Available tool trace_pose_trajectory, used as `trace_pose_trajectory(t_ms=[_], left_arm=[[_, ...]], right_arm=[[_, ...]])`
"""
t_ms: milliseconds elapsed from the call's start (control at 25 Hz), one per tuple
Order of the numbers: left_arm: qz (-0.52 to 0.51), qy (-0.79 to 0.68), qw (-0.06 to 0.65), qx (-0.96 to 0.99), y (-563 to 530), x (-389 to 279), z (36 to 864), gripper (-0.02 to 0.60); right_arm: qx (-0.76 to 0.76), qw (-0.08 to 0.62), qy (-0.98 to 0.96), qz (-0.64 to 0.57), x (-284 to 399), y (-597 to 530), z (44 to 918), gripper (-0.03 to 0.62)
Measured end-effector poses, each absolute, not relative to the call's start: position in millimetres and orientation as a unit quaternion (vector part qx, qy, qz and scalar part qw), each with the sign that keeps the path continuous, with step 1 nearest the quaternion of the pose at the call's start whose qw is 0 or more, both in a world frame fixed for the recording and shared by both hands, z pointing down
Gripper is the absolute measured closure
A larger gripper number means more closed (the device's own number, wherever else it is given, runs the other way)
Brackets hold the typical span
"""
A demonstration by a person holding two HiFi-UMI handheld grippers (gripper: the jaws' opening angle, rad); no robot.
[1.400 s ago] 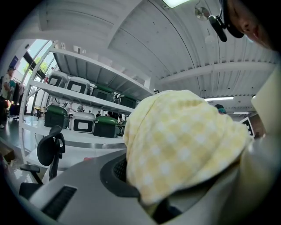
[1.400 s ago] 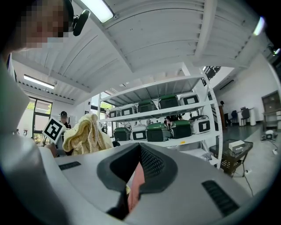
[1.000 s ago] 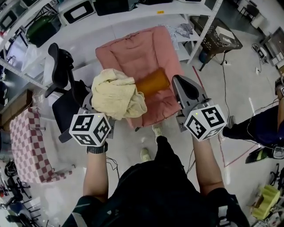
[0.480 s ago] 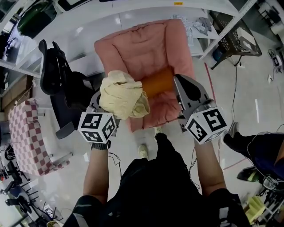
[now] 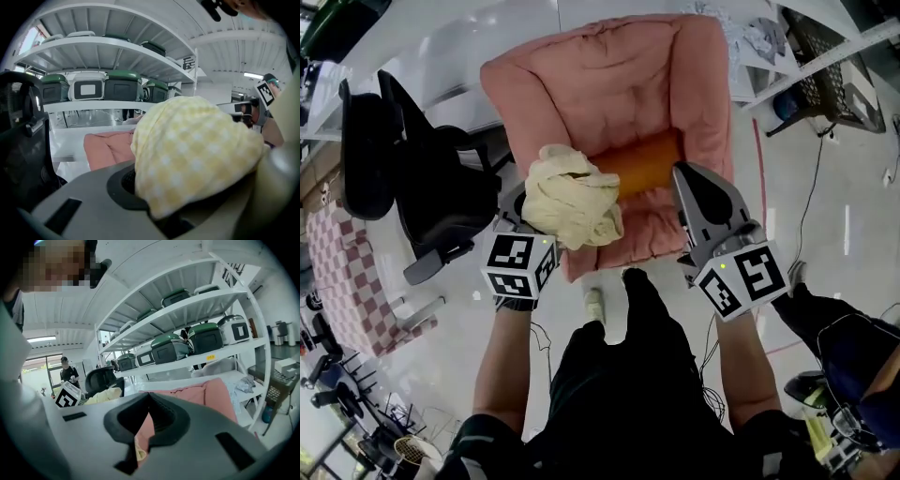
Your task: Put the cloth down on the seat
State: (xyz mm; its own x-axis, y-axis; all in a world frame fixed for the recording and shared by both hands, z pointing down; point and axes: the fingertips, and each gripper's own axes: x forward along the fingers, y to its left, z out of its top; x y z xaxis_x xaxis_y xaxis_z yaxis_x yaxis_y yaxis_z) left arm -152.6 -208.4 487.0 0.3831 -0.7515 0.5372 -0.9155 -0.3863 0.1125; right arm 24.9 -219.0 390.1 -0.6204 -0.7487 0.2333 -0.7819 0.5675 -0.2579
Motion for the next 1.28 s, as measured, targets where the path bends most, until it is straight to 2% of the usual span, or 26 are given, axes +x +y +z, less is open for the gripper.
trace_pose_trajectory(t_ms=[560,920,1120,1280], left_arm=[[0.311,-0.483,0.243,0.782,-277,-105,641,0.506],[0.381,-0.441,0.219,0.782,-326,-66,723,0.503],[0.4,-0.41,0.215,0.791,-348,-44,755,0.442],[0.408,-0.412,0.215,0.786,-359,-48,768,0.419]], right_arm=[[0.437,0.087,-0.866,0.226,59,-272,490,0.589],[0.456,0.098,-0.845,0.262,96,-283,541,0.589],[0.463,0.1,-0.835,0.282,111,-281,565,0.589],[0.465,0.099,-0.83,0.291,117,-281,575,0.589]])
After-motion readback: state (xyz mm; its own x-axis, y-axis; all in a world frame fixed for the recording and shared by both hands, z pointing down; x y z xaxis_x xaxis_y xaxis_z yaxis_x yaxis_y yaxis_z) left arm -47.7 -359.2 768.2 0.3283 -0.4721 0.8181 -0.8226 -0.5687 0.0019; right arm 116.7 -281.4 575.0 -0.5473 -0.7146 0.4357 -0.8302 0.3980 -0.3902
